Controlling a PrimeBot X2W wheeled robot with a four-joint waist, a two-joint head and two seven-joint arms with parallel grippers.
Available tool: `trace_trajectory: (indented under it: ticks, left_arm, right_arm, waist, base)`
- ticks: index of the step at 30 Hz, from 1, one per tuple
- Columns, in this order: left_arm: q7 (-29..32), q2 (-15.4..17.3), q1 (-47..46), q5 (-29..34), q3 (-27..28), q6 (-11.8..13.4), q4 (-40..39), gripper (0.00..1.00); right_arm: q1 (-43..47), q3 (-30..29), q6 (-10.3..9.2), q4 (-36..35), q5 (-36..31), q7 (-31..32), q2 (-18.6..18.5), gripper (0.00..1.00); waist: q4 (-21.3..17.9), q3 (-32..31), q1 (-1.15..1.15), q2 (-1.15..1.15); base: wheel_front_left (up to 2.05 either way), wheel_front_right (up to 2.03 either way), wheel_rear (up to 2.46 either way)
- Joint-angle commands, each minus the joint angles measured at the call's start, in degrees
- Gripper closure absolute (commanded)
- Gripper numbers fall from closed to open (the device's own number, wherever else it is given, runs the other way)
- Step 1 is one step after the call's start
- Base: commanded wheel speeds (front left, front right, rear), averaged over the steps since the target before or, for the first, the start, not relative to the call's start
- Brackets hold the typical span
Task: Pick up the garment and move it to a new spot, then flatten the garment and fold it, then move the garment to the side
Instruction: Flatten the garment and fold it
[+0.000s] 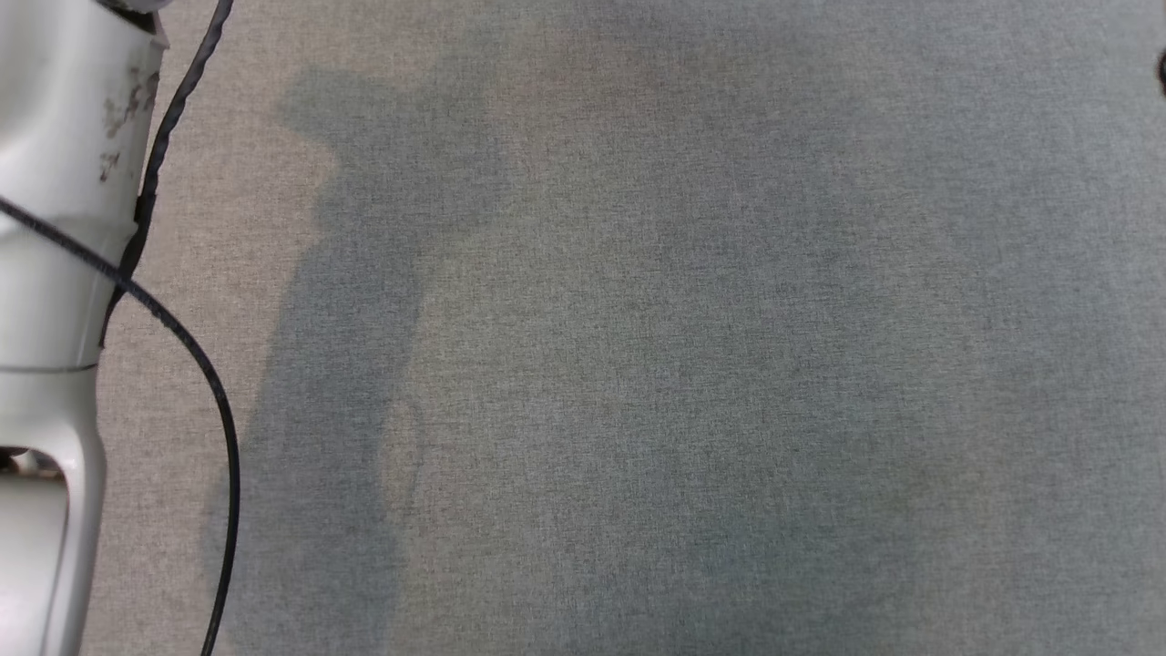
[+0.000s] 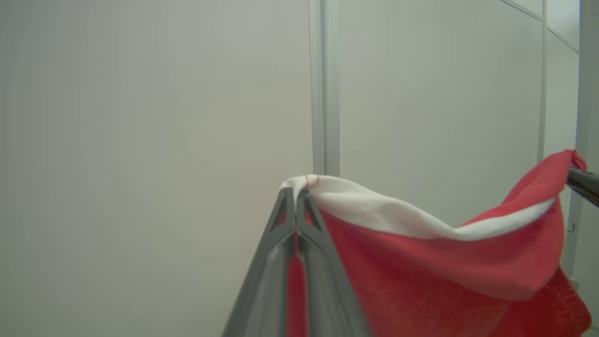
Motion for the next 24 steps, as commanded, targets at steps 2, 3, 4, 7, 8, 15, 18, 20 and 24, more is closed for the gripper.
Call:
trace_trajectory:
  ticks: [2, 3, 4, 7, 8, 15, 18, 20, 24]
  left_arm:
    - [0.7, -1.4, -1.7, -2.1, 0.0, -0.9, 6.9, 1.0]
    - [0.7, -2.0, -1.9, -2.8, -0.2, -1.2, 9.4, 1.0]
    - [0.5, -2.6, -1.9, -3.6, -0.2, -1.3, 11.7, 1.0]
    - [0.3, -3.3, -1.5, -4.9, -0.5, -1.7, 16.3, 1.0]
    - [0.3, -4.3, -0.8, -6.2, -0.9, -2.0, 20.3, 1.0]
    - [1.4, -6.4, 0.2, -11.7, -2.8, -2.1, 27.7, 1.0]
    - [0.8, -6.6, 1.9, -13.2, -4.2, -2.1, 28.1, 1.0]
    - [-0.1, -6.1, 3.7, -13.8, -5.3, -2.1, 28.2, 1.0]
    - [-1.8, -5.4, 8.6, -14.5, -6.5, -2.1, 27.0, 1.0]
  right_arm:
    - [-2.5, 1.8, 0.01, 6.3, 1.2, -1.3, 1.5, 1.0]
    - [-3.1, 2.4, 0.0, 8.6, 1.7, -1.7, 2.2, 1.0]
    - [-3.7, 3.3, 0.01, 10.7, 2.0, -2.3, 2.8, 1.0]
    - [-4.2, 5.0, 0.01, 14.6, 2.8, -2.8, 4.2, 1.0]
    - [-4.3, 6.9, 0.01, 17.6, 3.7, -3.2, 4.9, 1.0]
    - [-2.7, 12.1, 0.01, 22.9, 8.2, -4.3, 5.2, 1.0]
    - [-0.9, 15.0, 0.01, 23.5, 9.0, -5.0, 4.2, 1.0]
    - [1.5, 16.6, 0.01, 23.1, 9.7, -5.4, 3.9, 1.0]
    - [8.6, 19.0, 0.01, 20.7, 11.8, -6.0, 3.1, 1.0]
  waist:
    - [-0.1, 0.1, 0.0, 0.0]
    - [-0.1, 0.2, 0.0, 0.0]
    - [-0.1, 0.2, 0.0, 0.0]
    - [-0.2, 0.3, 0.0, 0.0]
    - [-0.3, 0.6, 0.0, 0.0]
    - [0.0, 1.1, 0.0, 0.0]
    - [0.1, 0.7, 0.0, 0.0]
    - [-0.1, 0.0, 0.0, 0.0]
    - [-0.4, -1.6, 0.0, 0.0]
  base:
    - [0.0, 0.0, 0.0]
    - [0.0, 0.0, 0.0]
    - [0.0, 0.0, 0.0]
    - [0.0, 0.0, 0.0]
    - [0.0, 0.0, 0.0]
    - [0.0, 0.0, 0.0]
    - [0.0, 0.0, 0.0]
    - [0.0, 0.0, 0.0]
    - [0.0, 0.0, 0.0]
